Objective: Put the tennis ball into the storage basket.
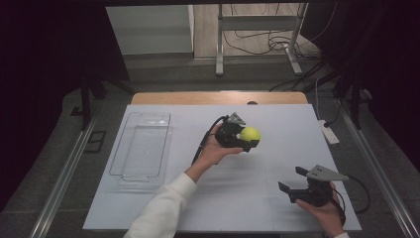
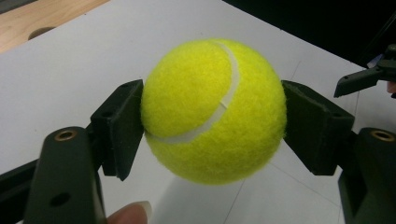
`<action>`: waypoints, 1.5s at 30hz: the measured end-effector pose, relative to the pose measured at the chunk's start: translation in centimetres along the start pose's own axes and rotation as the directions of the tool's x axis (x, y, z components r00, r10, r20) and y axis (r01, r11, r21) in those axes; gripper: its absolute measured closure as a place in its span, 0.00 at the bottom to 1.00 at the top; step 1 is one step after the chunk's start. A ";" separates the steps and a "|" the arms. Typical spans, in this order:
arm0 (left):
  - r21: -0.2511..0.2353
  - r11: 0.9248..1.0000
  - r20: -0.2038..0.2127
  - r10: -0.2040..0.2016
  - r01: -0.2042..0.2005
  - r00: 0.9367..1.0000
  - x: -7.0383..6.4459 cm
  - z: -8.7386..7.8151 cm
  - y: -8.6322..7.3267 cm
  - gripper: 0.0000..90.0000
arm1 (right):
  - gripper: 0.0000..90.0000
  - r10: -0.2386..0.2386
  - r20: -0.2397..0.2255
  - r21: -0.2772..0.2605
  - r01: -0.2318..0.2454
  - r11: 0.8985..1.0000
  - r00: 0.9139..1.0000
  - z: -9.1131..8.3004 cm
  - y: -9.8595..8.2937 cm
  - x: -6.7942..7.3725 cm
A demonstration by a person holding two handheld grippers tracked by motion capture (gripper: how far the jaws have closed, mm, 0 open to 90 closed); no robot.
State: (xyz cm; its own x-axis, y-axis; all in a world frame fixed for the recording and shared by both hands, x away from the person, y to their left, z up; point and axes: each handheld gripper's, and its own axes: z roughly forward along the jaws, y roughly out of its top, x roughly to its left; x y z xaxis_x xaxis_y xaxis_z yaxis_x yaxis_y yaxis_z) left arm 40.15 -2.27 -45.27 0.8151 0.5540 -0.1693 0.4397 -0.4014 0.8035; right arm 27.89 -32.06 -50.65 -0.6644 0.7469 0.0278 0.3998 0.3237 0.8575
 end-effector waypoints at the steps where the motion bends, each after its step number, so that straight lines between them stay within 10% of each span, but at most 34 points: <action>1: -0.001 1.000 0.000 0.000 0.000 1.000 0.0 -0.1 -0.1 0.31 | 0.12 0.001 0.000 0.000 -0.001 1.000 1.000 0.0 0.0 0.0; 45: -0.053 0.998 -0.015 -0.041 0.040 0.999 0.7 -4.0 -3.2 0.31 | 0.12 0.002 0.007 0.009 -0.002 1.000 1.000 0.1 -0.1 0.0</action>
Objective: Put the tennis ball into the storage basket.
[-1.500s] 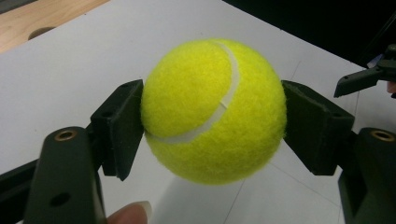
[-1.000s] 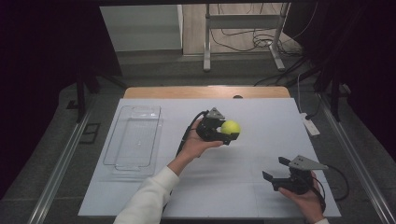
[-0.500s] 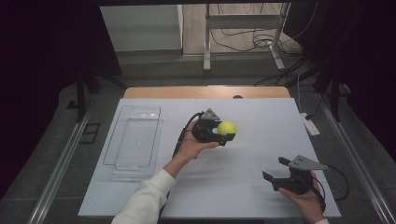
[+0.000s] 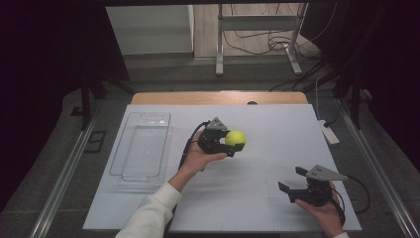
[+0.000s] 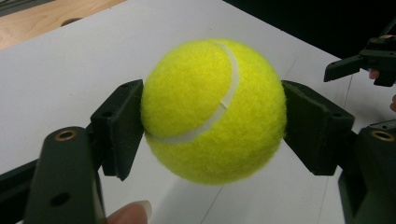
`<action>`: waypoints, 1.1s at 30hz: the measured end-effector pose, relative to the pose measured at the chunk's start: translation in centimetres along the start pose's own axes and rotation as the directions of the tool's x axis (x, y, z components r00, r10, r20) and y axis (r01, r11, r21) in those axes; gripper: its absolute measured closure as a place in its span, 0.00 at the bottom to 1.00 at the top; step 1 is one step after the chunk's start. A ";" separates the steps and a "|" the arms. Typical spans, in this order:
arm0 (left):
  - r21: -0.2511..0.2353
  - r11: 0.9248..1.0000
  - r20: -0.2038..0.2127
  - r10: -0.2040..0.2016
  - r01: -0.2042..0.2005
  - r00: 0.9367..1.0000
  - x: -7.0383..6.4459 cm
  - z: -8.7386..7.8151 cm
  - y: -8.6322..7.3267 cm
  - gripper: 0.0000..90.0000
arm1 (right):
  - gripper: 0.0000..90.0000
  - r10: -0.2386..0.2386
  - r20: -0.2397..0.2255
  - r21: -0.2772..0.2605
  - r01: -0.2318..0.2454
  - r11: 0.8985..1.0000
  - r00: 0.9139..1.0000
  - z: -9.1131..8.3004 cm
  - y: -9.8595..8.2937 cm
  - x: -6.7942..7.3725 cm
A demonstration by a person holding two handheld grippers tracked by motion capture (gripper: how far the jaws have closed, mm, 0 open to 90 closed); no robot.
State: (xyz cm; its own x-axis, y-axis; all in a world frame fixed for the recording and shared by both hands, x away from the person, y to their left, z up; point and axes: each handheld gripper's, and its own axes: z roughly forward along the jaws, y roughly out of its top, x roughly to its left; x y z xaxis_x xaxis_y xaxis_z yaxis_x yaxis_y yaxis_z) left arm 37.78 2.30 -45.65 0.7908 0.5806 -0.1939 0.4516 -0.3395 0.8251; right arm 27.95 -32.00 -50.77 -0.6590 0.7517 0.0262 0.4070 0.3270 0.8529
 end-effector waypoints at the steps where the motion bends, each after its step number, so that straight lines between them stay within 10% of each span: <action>1: 0.000 1.000 0.002 0.001 -0.001 1.000 0.0 0.0 0.0 0.31 | 0.12 0.000 0.000 0.000 0.000 1.000 1.000 0.0 0.0 0.0; 33: -0.026 1.000 -0.026 0.008 -0.009 1.000 -0.1 -2.1 -0.8 0.31 | 0.12 0.009 0.006 -0.005 -0.009 1.000 1.000 -0.3 -0.1 -0.2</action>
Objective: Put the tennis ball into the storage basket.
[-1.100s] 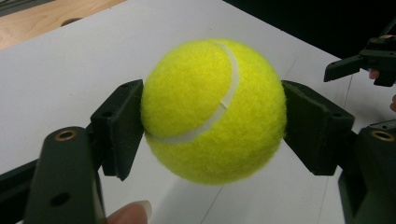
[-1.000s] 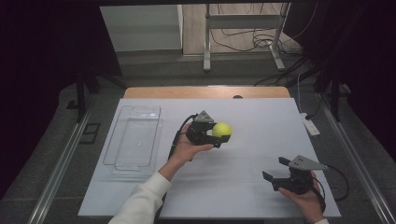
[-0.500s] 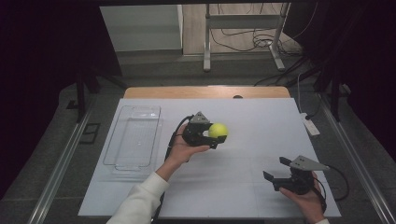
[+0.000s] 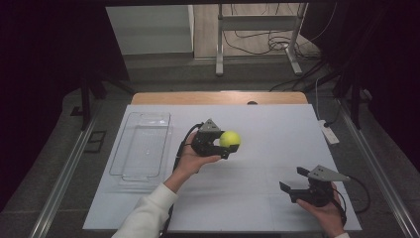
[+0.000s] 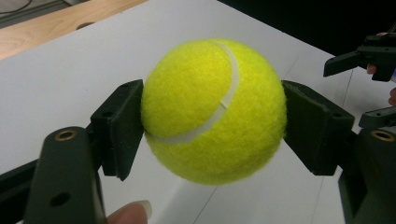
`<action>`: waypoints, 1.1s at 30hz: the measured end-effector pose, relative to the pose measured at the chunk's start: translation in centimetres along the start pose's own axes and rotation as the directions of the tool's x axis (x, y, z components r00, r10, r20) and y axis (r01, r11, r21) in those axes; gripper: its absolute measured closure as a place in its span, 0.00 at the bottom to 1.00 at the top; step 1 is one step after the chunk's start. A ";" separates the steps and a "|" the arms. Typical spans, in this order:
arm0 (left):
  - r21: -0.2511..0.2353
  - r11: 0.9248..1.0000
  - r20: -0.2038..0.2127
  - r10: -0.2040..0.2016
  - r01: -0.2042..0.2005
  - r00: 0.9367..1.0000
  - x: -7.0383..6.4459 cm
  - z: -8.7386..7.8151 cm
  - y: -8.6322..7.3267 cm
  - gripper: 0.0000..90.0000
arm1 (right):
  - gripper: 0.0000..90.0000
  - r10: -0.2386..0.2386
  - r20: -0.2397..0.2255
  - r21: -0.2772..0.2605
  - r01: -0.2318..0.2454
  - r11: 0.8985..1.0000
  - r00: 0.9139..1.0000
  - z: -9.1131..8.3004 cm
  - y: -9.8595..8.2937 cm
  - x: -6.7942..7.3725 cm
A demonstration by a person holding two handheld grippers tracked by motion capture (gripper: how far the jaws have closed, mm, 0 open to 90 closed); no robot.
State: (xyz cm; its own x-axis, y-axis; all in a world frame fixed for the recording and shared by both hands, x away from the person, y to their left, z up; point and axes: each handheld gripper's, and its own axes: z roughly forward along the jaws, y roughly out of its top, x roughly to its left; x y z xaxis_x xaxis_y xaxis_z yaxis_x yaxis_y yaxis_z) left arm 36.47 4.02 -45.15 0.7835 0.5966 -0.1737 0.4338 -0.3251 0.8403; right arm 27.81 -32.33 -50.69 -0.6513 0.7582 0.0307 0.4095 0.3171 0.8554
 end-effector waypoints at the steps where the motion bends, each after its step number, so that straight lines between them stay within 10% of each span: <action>1: -0.003 1.000 -0.002 0.001 -0.001 1.000 0.0 -0.1 0.0 0.31 | 0.12 0.000 0.000 0.000 0.000 1.000 1.000 0.0 0.0 0.0; 33: -0.050 0.999 -0.038 -0.002 0.000 0.999 0.6 -1.9 0.1 0.31 | 0.12 -0.003 -0.005 0.001 0.003 1.000 1.000 0.1 0.0 0.1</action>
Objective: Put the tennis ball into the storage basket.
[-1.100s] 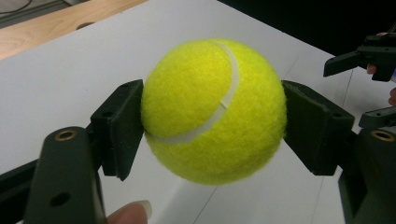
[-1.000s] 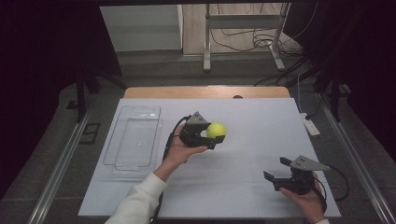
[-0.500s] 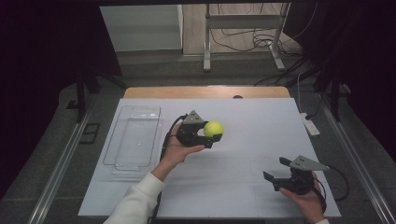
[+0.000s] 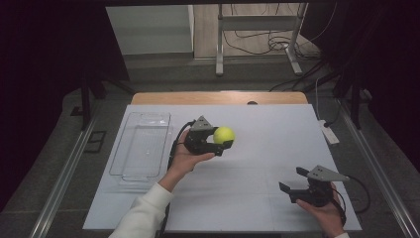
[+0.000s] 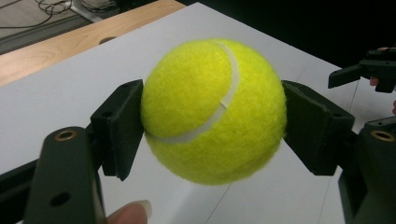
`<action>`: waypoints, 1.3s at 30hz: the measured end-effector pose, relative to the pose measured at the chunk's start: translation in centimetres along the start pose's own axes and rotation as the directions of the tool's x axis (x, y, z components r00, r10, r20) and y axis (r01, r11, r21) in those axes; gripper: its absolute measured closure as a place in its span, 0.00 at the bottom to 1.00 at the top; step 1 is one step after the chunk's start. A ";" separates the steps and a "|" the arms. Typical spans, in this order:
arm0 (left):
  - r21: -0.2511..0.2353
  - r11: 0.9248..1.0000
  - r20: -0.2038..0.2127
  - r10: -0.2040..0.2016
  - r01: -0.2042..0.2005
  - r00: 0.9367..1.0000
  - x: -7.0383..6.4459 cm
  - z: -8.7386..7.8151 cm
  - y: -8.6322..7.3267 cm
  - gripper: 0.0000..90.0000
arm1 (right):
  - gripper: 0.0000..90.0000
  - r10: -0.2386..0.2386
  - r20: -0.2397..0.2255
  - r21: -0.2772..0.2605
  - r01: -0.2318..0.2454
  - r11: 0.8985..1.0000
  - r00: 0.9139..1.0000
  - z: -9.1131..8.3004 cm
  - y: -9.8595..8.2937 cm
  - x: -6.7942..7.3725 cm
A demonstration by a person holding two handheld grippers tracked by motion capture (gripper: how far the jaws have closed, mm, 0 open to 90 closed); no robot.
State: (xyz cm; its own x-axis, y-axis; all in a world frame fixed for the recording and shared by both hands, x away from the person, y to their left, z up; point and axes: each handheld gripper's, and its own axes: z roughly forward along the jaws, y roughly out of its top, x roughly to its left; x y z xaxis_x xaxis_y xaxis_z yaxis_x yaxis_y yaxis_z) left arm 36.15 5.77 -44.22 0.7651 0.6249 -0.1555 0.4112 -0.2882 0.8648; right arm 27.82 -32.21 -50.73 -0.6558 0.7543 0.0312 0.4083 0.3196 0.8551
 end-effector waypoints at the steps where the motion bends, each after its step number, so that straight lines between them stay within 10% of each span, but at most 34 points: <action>1: -0.001 1.000 0.000 0.000 0.000 1.000 0.0 0.0 0.0 0.31 | 0.12 -0.001 0.000 0.000 0.001 1.000 1.000 0.0 0.0 0.0; 39: -0.104 0.994 -0.084 -0.026 0.018 0.996 2.2 -4.0 1.0 0.31 | 0.12 -0.001 0.002 0.007 0.001 1.000 1.000 0.1 -0.1 0.0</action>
State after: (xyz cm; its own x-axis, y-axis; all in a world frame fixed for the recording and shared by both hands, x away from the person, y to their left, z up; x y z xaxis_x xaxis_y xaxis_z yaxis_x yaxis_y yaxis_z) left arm 36.27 9.71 -41.78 0.7095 0.6911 -0.1376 0.3710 -0.2003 0.9068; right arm 27.85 -32.12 -50.85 -0.6548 0.7553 0.0294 0.4120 0.3241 0.8516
